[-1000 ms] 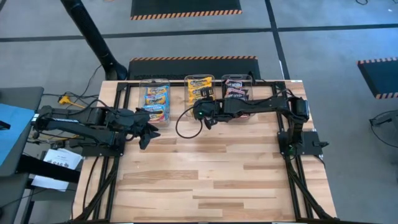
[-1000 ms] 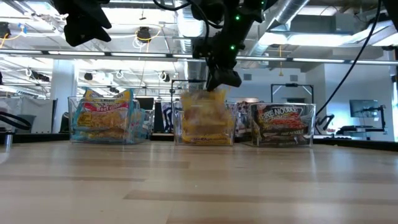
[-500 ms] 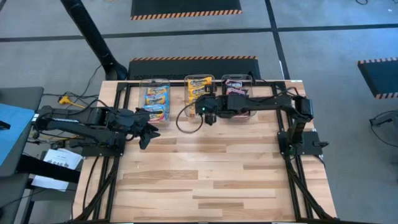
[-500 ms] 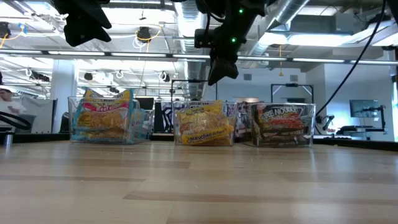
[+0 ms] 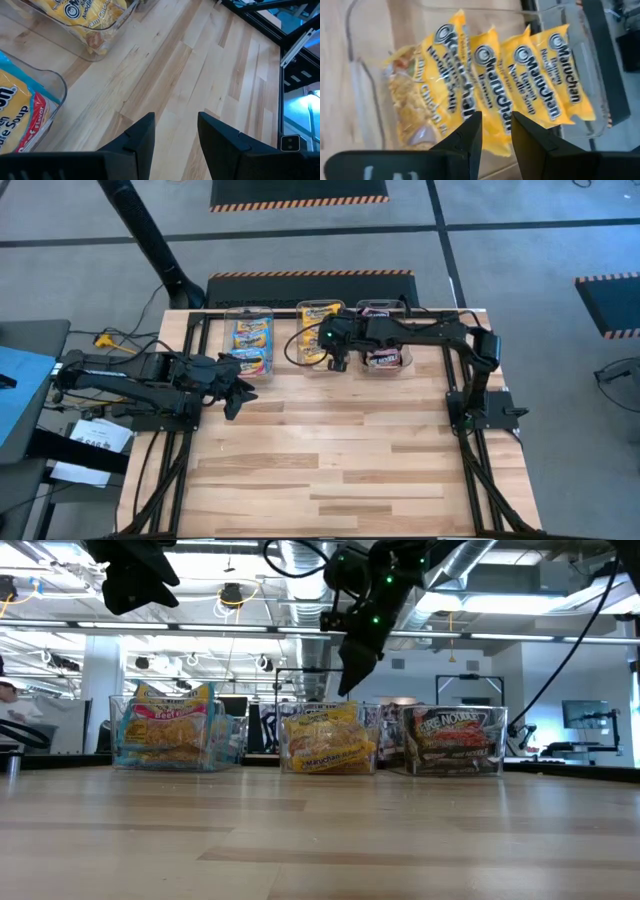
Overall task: Sort Maruchan noodles
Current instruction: Put the yellow noodle pack into the middle transparent bin, then return to Home Position
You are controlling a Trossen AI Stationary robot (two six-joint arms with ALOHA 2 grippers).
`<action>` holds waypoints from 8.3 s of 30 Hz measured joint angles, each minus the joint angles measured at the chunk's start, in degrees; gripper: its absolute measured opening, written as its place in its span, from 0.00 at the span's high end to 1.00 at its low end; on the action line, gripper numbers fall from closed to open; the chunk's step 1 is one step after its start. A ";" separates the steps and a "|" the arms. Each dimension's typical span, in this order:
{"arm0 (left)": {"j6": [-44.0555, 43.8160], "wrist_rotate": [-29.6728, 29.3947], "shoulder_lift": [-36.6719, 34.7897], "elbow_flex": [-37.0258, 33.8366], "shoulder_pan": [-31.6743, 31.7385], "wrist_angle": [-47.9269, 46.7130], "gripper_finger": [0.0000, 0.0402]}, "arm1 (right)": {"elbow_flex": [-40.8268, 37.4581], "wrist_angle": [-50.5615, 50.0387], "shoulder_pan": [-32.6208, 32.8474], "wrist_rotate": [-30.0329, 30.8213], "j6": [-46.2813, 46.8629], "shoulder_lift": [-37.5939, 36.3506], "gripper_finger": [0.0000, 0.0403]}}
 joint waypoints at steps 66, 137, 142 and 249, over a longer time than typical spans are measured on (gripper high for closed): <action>10.75 1.53 -15.17 0.04 -0.20 2.73 0.66 | -2.49 -14.50 19.97 -1.10 17.39 -34.30 0.69; 29.39 6.27 -44.76 -45.99 -0.15 37.73 0.66 | -81.73 38.61 27.50 -14.54 27.85 -92.90 0.69; 30.96 6.10 -44.76 -46.03 -0.15 37.74 0.66 | -84.56 35.49 27.50 -14.47 27.87 -99.33 0.69; 30.76 6.05 -44.75 -46.07 -0.16 37.71 0.66 | -85.46 35.40 21.00 -14.47 23.80 -98.26 0.69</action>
